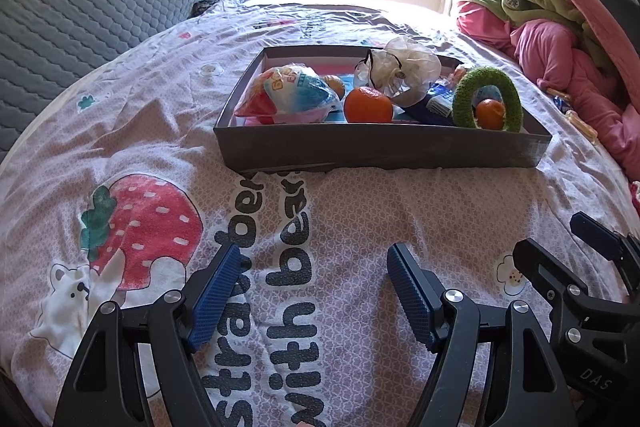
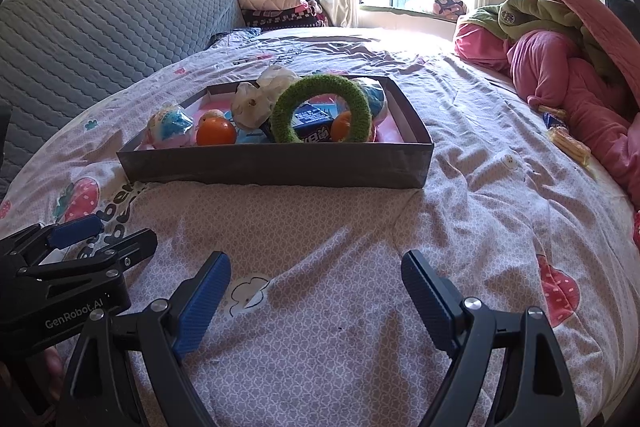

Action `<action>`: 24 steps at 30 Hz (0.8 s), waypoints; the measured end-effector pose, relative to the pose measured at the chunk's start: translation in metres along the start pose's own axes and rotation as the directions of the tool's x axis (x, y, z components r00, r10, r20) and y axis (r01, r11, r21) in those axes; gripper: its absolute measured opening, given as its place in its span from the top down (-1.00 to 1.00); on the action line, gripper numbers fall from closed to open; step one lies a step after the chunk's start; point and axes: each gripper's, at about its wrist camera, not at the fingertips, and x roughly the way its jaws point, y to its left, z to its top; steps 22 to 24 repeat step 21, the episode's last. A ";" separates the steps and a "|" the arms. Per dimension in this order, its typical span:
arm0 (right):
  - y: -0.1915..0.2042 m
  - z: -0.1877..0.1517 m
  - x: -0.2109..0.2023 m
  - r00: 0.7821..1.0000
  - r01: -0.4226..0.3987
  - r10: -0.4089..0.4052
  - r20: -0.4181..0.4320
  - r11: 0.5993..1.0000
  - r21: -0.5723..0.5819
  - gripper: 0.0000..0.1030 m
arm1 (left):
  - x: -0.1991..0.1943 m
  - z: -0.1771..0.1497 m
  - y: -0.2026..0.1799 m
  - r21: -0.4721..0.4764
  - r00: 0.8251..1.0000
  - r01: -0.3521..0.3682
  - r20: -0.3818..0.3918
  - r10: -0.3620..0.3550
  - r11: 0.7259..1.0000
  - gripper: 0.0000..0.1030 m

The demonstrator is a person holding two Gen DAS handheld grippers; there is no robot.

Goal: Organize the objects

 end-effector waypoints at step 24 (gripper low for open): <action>0.001 -0.002 0.002 1.000 -0.004 0.004 -0.005 1.000 -0.005 -0.69 | 0.000 -0.001 0.002 0.007 1.000 -0.006 0.004 0.006 1.000 -0.49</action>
